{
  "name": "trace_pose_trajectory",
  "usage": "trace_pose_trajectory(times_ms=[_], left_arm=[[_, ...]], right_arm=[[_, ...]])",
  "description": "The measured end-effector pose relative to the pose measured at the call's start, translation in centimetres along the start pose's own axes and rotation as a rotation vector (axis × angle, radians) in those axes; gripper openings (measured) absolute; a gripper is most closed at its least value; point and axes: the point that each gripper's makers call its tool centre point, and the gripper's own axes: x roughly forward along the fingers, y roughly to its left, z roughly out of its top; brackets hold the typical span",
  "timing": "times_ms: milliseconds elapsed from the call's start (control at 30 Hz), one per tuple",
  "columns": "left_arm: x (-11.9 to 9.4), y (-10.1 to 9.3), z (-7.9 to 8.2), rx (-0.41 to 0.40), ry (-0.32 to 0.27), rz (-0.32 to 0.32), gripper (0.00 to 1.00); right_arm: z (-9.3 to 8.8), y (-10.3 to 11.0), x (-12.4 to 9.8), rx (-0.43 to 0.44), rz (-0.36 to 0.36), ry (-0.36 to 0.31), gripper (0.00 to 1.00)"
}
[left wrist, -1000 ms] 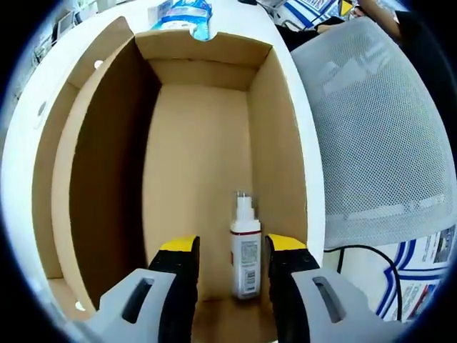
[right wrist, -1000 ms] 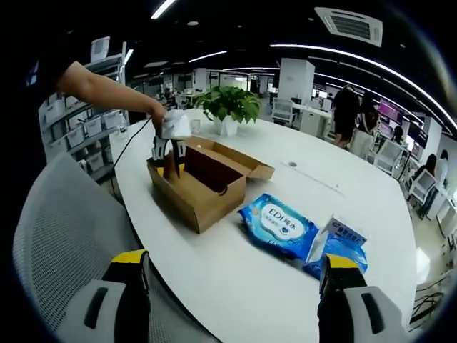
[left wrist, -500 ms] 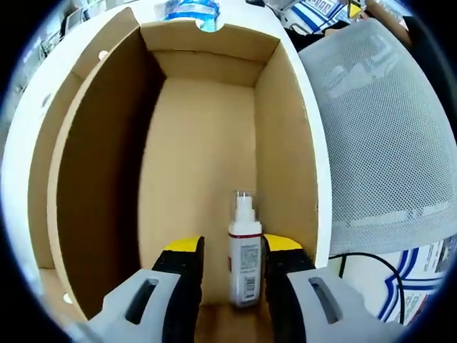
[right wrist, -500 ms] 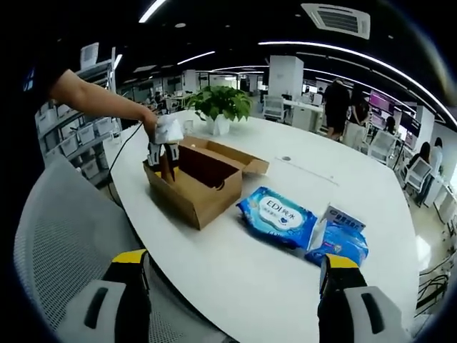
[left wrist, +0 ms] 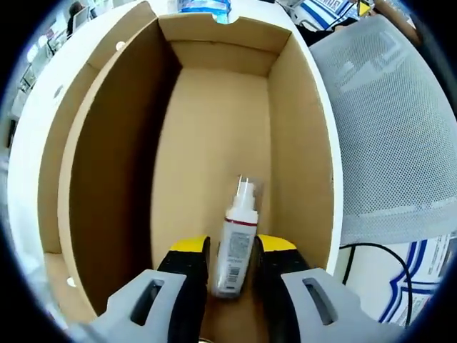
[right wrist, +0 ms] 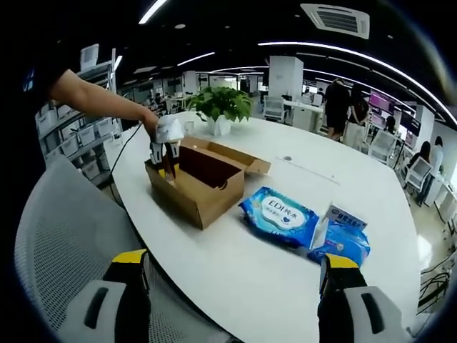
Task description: Operate the shoe box by opening the lid, removing the specified soft item, and placing it in the target area until the item is outside and the box remains undamaged.
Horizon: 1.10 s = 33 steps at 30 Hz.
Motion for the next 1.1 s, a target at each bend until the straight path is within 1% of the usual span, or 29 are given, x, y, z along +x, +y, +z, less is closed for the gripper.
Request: trace_pose_trajectory(times_ms=[100,267,533,600,700,767,967,1100], left_arm=[[0.0,0.1,-0.1,-0.003,-0.004,0.004,0.25],[0.6,0.2,-0.7,0.008,0.012,0.017,0.23],[1.4,-0.1,-1.0,0.037,0.031,0.015,0.22],[1.4,-0.1,-1.0,0.038,0.031,0.013,0.22],[1.1,0.2,-0.5,0.042,0.008,0.033,0.19],[0.9,0.6,-0.5,0.039,0.015,0.052,0.19],[0.7,0.7,-0.5,0.037,0.021,0.056,0.19],[0.3,0.7,-0.2,0.037,0.01,0.066,0.18]], right_arm=[[-0.2,0.2,0.0,0.004,0.001,0.0,1.0],[-0.3,0.4,0.0,0.009,0.001,0.0,1.0],[0.2,0.6,-0.1,0.007,0.002,-0.019,1.0],[0.3,0.7,-0.1,0.009,0.004,-0.024,1.0],[0.4,0.8,0.0,0.011,0.008,-0.031,0.99],[0.4,0.9,0.1,0.009,0.011,-0.03,0.99],[0.6,1.3,0.2,0.003,0.021,-0.037,0.99],[0.9,1.4,0.2,0.001,0.024,-0.048,0.99]])
